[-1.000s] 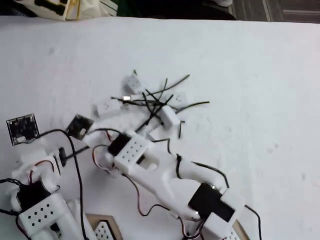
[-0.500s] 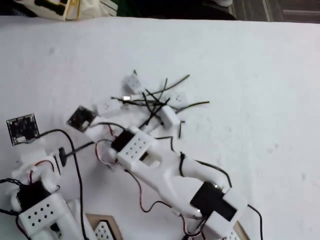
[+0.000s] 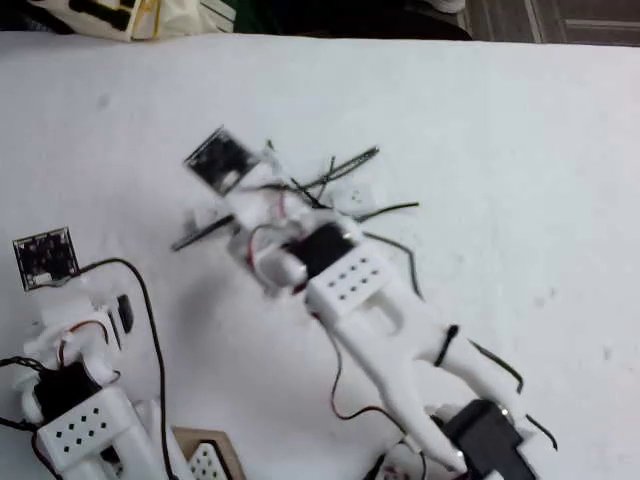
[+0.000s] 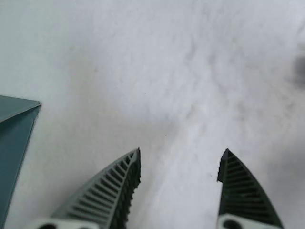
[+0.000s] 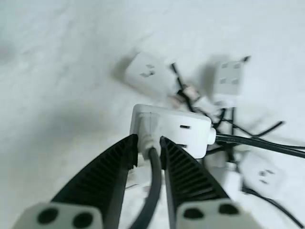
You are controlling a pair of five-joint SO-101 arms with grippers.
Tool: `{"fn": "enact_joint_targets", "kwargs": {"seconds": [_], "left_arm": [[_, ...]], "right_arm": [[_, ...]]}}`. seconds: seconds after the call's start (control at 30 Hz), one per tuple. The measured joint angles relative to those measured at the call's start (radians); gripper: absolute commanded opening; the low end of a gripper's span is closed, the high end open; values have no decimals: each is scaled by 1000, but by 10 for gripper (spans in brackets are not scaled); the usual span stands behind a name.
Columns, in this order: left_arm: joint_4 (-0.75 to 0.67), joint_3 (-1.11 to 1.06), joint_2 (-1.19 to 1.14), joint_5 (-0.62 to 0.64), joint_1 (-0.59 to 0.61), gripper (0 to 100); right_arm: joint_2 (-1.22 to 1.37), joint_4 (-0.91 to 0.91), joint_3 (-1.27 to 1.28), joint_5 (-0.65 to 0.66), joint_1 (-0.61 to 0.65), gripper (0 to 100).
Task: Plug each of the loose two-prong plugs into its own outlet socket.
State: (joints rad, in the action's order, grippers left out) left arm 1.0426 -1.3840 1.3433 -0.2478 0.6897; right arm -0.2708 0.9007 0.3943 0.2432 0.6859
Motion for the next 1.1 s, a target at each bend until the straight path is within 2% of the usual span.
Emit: {"fn": "enact_joint_targets", "kwargs": {"seconds": [0.23,0.43,0.83,1.0,1.1], "left_arm": [[0,0,0,0,0,268],[0,0,0,0,0,268],[-6,-21,0,0,-2,269],[-6,-21,0,0,-2,269],[-6,-23,0,0,-15,269]], "right_arm": [[35,0,-149,43,-196,18],[296,0,-374,83,-316,18],[964,0,-993,86,-324,28],[1108,91,-1183,69,-324,170],[1112,227,-1309,18,-324,188]]}}
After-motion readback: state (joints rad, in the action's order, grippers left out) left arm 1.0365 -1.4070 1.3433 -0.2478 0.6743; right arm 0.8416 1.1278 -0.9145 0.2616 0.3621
